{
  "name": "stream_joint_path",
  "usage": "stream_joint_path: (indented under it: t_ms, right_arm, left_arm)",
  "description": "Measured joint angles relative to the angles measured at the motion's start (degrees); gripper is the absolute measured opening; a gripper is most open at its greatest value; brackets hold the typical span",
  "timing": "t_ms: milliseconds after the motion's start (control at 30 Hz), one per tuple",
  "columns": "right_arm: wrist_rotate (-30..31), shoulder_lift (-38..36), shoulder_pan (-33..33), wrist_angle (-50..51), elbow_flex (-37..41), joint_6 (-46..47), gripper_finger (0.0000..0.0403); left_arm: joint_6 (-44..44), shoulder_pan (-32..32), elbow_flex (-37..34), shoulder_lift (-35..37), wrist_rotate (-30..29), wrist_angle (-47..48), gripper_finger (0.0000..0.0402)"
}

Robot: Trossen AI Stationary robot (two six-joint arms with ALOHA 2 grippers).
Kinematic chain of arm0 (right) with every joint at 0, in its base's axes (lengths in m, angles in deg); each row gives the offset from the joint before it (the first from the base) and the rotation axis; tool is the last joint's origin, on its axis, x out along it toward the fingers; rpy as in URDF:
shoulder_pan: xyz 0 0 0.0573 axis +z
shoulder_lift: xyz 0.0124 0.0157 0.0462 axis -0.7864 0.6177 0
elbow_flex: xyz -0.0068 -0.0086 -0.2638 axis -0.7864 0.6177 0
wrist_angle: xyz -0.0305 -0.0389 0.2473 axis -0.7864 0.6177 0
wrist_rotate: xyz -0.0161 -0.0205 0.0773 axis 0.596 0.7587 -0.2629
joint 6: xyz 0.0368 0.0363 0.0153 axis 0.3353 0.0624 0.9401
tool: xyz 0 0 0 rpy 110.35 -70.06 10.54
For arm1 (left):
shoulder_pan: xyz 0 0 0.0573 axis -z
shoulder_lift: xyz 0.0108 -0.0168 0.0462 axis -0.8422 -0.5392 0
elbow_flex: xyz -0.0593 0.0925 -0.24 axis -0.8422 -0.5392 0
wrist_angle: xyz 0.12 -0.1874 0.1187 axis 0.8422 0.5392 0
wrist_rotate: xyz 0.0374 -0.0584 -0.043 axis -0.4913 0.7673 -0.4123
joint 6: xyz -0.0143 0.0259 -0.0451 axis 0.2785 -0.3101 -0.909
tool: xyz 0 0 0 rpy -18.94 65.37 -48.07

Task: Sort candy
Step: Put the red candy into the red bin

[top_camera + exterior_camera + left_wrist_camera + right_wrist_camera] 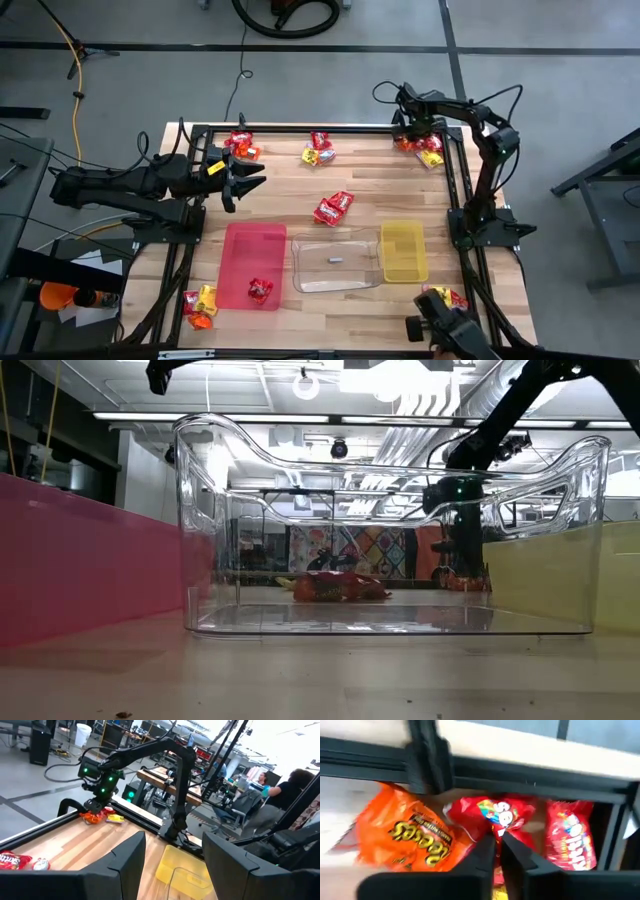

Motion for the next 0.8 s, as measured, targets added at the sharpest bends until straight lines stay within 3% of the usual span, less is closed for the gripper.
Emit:
stream_joint_path:
  t_ms: [233, 400, 600, 800]
  right_arm:
    - [-0.1, -11.1, 2.5, -1.5, 0.0, -2.6, 0.0003]
    - [-3.7, -21.3, 7.0, -3.4, 0.0, -2.7, 0.0002]
    - [-8.2, -29.7, 17.7, -6.4, 0.0, -0.8, 0.0001]
    - [-9.9, -32.2, 31.9, -8.9, 0.0, 1.3, 0.0]
  left_arm:
    - [2.9, 0.0, 0.0, 0.0, 0.0, 0.0, 0.0182]
    - [4.0, 0.0, 0.0, 0.0, 0.0, 0.0, 0.0182]
    - [4.0, 0.0, 0.0, 0.0, 0.0, 0.0, 0.0182]
    - [3.9, 0.0, 0.0, 0.0, 0.0, -0.1, 0.0182]
